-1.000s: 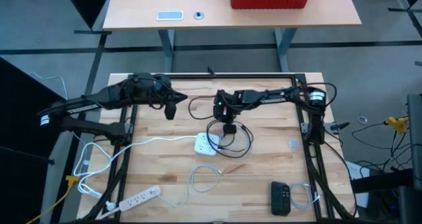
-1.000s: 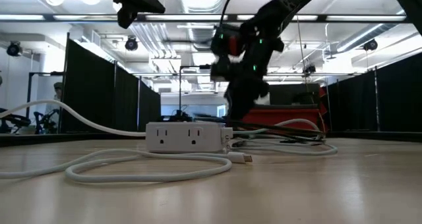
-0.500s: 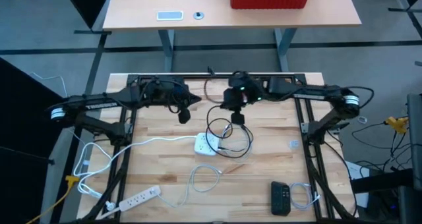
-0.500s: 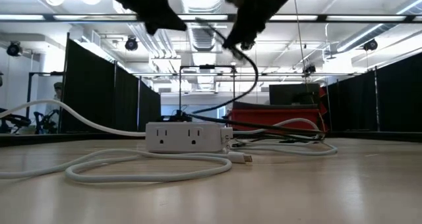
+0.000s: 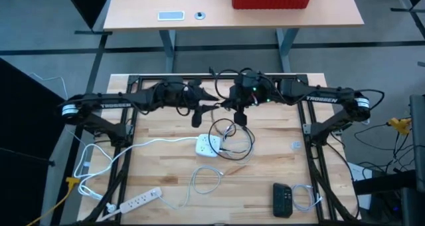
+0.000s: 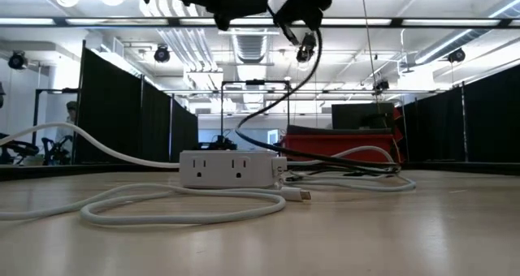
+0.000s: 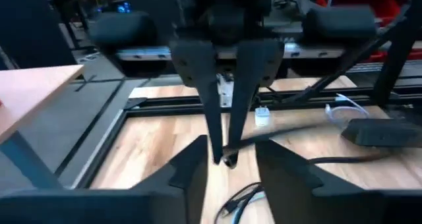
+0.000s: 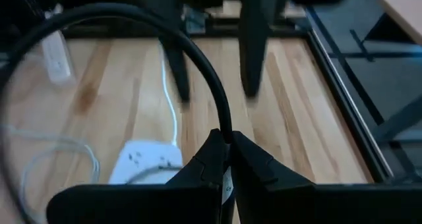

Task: Insert USB
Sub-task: Insert the black USB cable into the white charger adapter

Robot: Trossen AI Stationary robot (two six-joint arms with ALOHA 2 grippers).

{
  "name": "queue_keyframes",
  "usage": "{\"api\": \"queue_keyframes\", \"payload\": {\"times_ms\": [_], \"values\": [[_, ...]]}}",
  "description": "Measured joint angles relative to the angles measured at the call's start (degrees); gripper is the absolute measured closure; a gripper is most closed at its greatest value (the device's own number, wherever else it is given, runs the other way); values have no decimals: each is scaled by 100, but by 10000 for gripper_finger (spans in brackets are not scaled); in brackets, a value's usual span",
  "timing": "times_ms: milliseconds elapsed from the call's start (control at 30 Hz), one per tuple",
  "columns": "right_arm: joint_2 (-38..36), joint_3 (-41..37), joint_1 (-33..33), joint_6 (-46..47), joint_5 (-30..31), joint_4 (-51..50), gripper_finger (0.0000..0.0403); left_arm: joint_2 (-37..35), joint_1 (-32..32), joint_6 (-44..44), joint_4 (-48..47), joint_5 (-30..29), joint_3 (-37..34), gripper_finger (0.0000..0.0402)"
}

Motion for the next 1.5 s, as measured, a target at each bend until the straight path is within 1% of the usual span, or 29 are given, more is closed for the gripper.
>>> {"api": "queue_keyframes", "payload": {"times_ms": [167, 233, 333, 467, 600, 800, 833, 900, 967, 1133, 1333, 1500], "values": [[8, -2, 22, 92, -1, 261, 403, 171, 2, -182, -23, 174, 34, 229], [8, -2, 26, 92, 2, 244, 403, 205, 0, -261, -26, 171, 35, 222], [44, -2, 39, 137, -2, 226, 403, 195, -2, -268, 40, 117, 35, 223], [96, -4, 63, 151, 4, 216, 403, 167, 0, -330, 208, 78, 35, 242], [96, -4, 63, 160, 18, 223, 403, 161, 0, -526, 359, 77, 35, 271], [91, -4, 63, 210, 98, 215, 403, 169, 0, -561, 165, 60, 35, 315], [91, -4, 63, 210, 100, 217, 403, 169, 0, -576, 140, 25, 35, 321], [93, -4, 65, 215, 115, 215, 403, 169, -2, -651, 111, -224, 35, 335], [93, -4, 64, 247, 138, 215, 402, 157, -4, -701, 97, -429, 35, 358], [86, -4, 101, 243, 175, 225, 380, 61, -11, -779, 61, -636, 35, 396], [-56, -1, 116, 245, 215, -279, 306, -176, 7, -871, 73, -698, 35, 399], [-65, -6, 116, 356, 200, -212, 258, -278, 7, -884, 110, -674, 35, 400]]}}
